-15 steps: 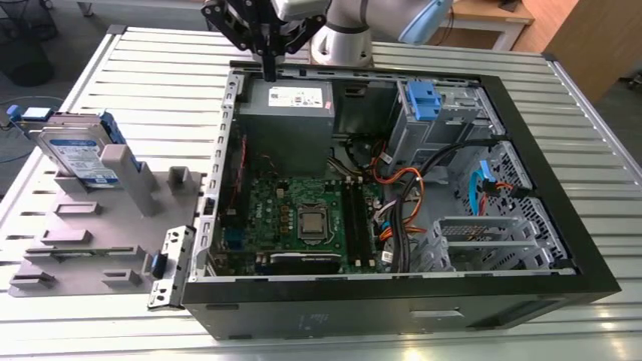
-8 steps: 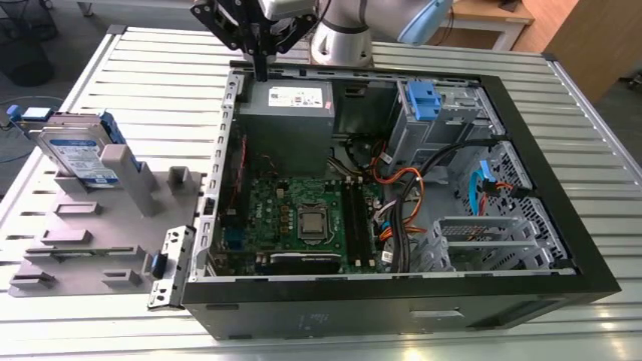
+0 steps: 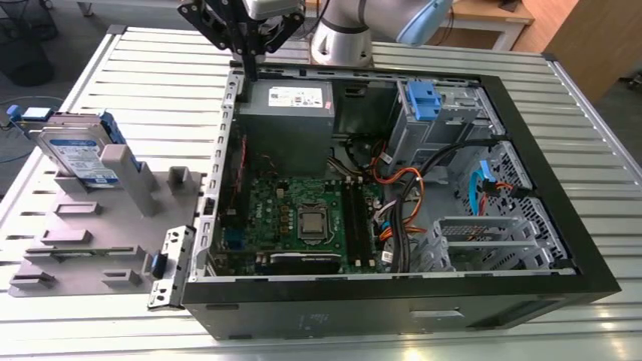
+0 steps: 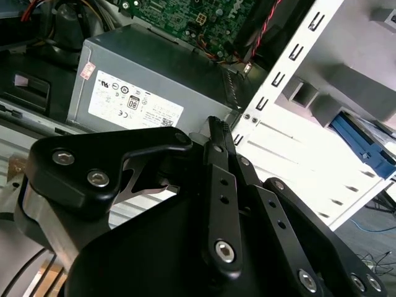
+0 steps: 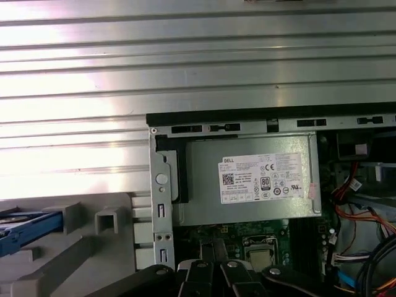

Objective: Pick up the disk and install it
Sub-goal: 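Reach for the disk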

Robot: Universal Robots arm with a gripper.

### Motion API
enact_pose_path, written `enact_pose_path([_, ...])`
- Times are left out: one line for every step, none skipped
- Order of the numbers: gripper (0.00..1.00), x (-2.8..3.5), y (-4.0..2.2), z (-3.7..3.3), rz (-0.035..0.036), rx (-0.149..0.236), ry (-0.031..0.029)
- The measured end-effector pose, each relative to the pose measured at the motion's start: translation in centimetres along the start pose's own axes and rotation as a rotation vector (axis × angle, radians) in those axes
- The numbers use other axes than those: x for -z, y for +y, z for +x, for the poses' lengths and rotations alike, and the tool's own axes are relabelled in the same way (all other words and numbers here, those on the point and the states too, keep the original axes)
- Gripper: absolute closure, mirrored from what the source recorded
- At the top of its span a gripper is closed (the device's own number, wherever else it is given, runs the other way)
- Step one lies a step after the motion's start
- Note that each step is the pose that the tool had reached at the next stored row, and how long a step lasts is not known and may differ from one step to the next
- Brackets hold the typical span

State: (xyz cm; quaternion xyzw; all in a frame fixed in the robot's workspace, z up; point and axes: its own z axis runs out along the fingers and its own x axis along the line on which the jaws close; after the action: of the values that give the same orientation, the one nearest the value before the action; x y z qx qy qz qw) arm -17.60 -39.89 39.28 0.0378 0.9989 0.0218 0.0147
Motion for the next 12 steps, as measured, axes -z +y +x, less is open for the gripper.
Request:
enact_pose_path([0.89, 0.01, -0.01, 0.14, 0.0001, 0.0, 0.0])
enact_pose_path([0.89, 0.01, -0.02, 0.27, 0.0, 0.0, -0.0002])
enact_pose_path([0.89, 0.01, -0.03, 0.4, 0.0, 0.0, -0.0002])
enact_pose_path([0.89, 0.01, -0.04, 0.53, 0.0, 0.0, -0.0002])
enact_pose_path([0.89, 0.02, -0.05, 0.65, 0.0001, 0.0, -0.0003])
enact_pose_path([0.89, 0.01, -0.06, 0.77, 0.0, 0.0, -0.0004])
enact_pose_path([0.89, 0.02, -0.07, 0.9, 0.0, 0.0, -0.0004])
enact_pose_path([0.89, 0.02, -0.08, 1.02, 0.0, 0.0, -0.0005])
enact_pose_path([0.89, 0.02, -0.09, 1.13, -0.0001, 0.0, -0.0006])
enact_pose_path([0.89, 0.02, -0.1, 1.25, 0.0, 0.0, -0.0005])
enact_pose_path([0.89, 0.02, -0.1, 1.37, 0.0, 0.0, -0.0006])
enact_pose_path([0.89, 0.03, -0.11, 1.48, -0.0001, 0.0, -0.0006])
